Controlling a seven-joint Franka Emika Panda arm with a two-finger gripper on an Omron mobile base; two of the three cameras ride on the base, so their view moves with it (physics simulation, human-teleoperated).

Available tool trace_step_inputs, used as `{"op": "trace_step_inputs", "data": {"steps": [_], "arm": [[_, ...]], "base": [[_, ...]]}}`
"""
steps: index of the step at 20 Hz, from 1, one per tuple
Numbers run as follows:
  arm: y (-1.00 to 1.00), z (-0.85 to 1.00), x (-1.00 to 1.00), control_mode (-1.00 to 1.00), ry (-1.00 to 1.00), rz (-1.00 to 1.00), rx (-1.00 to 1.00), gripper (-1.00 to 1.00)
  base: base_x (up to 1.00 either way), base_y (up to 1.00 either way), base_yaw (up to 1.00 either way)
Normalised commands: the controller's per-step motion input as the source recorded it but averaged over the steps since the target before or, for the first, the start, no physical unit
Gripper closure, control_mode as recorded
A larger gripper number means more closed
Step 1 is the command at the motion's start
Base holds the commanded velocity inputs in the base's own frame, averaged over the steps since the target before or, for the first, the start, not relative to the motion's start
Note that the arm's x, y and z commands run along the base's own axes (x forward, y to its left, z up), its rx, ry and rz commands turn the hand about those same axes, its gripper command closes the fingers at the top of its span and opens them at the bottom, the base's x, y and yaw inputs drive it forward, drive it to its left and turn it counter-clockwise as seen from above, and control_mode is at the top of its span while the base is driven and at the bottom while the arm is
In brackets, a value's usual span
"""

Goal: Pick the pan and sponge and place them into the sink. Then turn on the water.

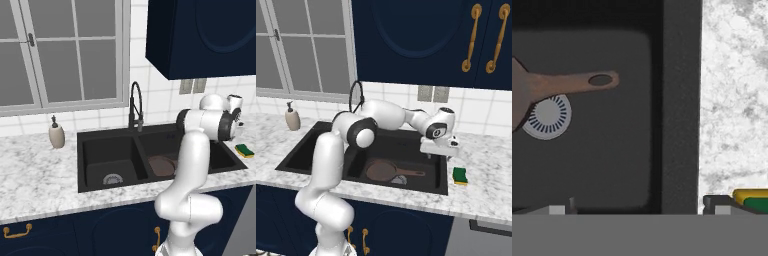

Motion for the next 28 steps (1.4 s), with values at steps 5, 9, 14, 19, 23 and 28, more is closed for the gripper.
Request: {"op": "trace_step_inputs", "data": {"steps": [5,9,14,19,23,28], "arm": [[-0.60,-0.13,0.03,-1.00,0.00,0.00,0.02,-1.00],[-0.58,-0.28,0.00,-1.00,0.00,0.00,0.08,-1.00],[-0.44,-0.06,0.00,-1.00,0.00,0.00,0.06,-1.00],[-0.13,0.00,0.00,-1.00,0.00,0.00,0.00,-1.00],[-0.05,0.00,-0.23,-1.00,0.01,0.00,0.00,-1.00],[0.00,-0.07,-0.45,-1.00,0.03,0.00,0.00,-1.00]], "base": [[0.00,0.00,0.00],[0.00,0.00,0.00],[0.00,0.00,0.00],[0.00,0.00,0.00],[0.00,0.00,0.00],[0.00,0.00,0.00]]}}
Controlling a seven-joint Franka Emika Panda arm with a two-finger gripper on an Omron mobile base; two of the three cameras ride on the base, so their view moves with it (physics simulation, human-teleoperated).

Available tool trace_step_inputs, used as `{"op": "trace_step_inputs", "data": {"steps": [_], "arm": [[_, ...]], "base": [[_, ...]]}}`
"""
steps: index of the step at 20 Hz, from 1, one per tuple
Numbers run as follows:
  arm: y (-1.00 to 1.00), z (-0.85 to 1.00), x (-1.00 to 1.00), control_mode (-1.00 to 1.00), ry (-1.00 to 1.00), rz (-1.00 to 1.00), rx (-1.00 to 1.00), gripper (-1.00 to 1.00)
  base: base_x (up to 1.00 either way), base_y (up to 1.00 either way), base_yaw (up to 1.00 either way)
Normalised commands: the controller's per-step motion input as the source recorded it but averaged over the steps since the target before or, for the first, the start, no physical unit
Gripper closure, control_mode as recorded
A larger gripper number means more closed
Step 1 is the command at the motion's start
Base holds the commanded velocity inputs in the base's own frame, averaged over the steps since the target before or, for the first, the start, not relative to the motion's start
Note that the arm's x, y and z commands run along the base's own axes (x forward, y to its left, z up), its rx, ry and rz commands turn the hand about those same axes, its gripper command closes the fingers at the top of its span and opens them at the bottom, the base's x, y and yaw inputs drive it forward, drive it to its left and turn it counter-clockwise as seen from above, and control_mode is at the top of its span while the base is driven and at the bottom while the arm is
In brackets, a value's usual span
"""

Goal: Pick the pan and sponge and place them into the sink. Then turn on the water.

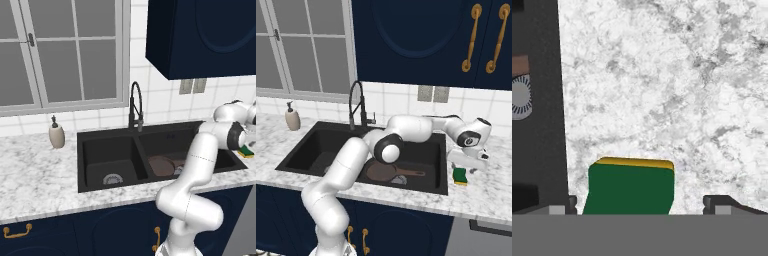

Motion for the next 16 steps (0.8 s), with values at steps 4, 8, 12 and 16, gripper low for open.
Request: {"op": "trace_step_inputs", "data": {"steps": [4,8,12,16], "arm": [[0.09,0.00,-0.30,-1.00,0.00,0.00,-0.01,-1.00],[0.09,0.00,-0.05,-1.00,0.00,0.00,-0.03,-1.00],[0.19,0.00,-0.24,-1.00,0.00,0.00,-0.05,-1.00],[0.17,-0.16,-0.03,-1.00,0.00,0.00,-0.05,-1.00]], "base": [[0.00,0.00,0.00],[0.00,0.00,0.00],[0.00,0.00,0.00],[0.00,0.00,0.00]]}}
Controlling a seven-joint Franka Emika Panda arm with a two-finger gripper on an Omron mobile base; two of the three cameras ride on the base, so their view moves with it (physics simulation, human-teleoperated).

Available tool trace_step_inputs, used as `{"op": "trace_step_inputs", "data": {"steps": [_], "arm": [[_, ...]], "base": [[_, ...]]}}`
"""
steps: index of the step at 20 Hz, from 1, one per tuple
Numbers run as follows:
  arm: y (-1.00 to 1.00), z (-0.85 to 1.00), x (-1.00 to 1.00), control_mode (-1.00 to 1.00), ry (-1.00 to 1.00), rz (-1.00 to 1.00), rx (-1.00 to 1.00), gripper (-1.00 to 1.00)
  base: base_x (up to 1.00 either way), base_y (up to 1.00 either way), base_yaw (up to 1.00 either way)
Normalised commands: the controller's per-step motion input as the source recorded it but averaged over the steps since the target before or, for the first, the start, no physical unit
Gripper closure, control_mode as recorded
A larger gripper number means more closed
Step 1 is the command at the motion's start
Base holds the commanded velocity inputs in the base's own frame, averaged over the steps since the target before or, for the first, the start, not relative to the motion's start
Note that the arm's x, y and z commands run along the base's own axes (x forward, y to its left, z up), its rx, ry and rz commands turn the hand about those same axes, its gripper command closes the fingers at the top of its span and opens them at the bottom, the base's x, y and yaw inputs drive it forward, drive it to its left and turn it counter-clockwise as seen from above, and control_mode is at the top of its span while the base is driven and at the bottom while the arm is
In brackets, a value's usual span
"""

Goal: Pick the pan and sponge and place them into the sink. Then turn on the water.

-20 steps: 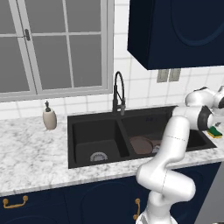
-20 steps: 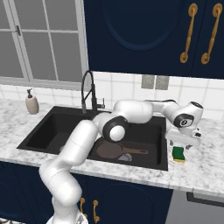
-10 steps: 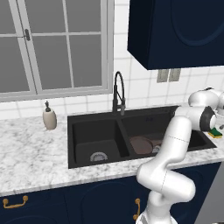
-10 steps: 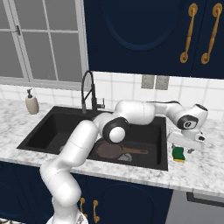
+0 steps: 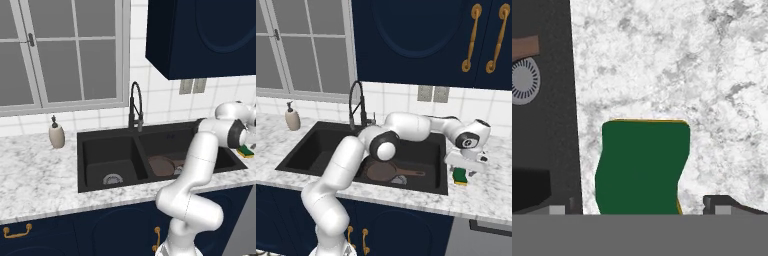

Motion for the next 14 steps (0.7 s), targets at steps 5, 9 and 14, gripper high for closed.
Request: {"op": "trace_step_inputs", "data": {"steps": [5,9,14], "arm": [[0.08,-0.14,0.00,-1.00,0.00,0.02,-0.02,-1.00],[0.00,0.00,0.00,-1.00,0.00,0.02,0.00,-1.00],[-0.05,-0.05,0.00,-1.00,0.00,0.01,0.00,-1.00]], "base": [[0.00,0.00,0.00],[0.00,0.00,0.00],[0.00,0.00,0.00]]}}
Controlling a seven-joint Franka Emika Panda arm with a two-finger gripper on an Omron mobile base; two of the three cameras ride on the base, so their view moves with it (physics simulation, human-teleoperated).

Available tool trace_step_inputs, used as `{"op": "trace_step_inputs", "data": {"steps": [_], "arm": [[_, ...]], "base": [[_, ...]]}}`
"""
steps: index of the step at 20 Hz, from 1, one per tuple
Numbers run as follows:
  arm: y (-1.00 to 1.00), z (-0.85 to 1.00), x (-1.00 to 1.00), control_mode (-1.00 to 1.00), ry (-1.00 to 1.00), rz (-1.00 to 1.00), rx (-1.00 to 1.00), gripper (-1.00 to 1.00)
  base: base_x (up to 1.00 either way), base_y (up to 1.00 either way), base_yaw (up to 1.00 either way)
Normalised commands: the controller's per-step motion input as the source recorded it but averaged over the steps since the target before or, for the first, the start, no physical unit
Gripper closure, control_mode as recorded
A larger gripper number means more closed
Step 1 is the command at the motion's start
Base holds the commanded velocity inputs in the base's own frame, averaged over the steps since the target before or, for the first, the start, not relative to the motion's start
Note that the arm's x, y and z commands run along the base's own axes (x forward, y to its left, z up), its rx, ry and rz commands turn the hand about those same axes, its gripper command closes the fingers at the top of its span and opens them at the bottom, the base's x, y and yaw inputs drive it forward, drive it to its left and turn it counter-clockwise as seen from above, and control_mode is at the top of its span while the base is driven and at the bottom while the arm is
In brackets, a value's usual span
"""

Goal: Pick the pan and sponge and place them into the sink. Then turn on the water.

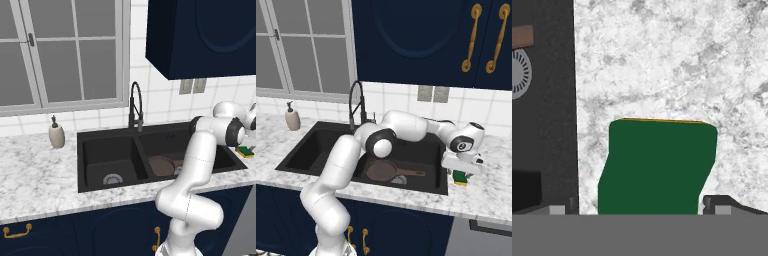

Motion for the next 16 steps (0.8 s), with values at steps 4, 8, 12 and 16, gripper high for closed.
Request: {"op": "trace_step_inputs", "data": {"steps": [4,8,12,16], "arm": [[-0.06,-0.13,0.00,-1.00,0.00,0.00,0.00,-1.00],[-0.01,-0.12,0.00,-1.00,0.00,0.00,0.00,-1.00],[0.00,-0.18,0.00,-1.00,0.00,0.00,0.00,1.00],[0.00,0.00,0.00,-1.00,0.00,0.00,0.00,1.00]], "base": [[0.00,0.00,0.00],[0.00,0.00,0.00],[0.00,0.00,0.00],[0.00,0.00,0.00]]}}
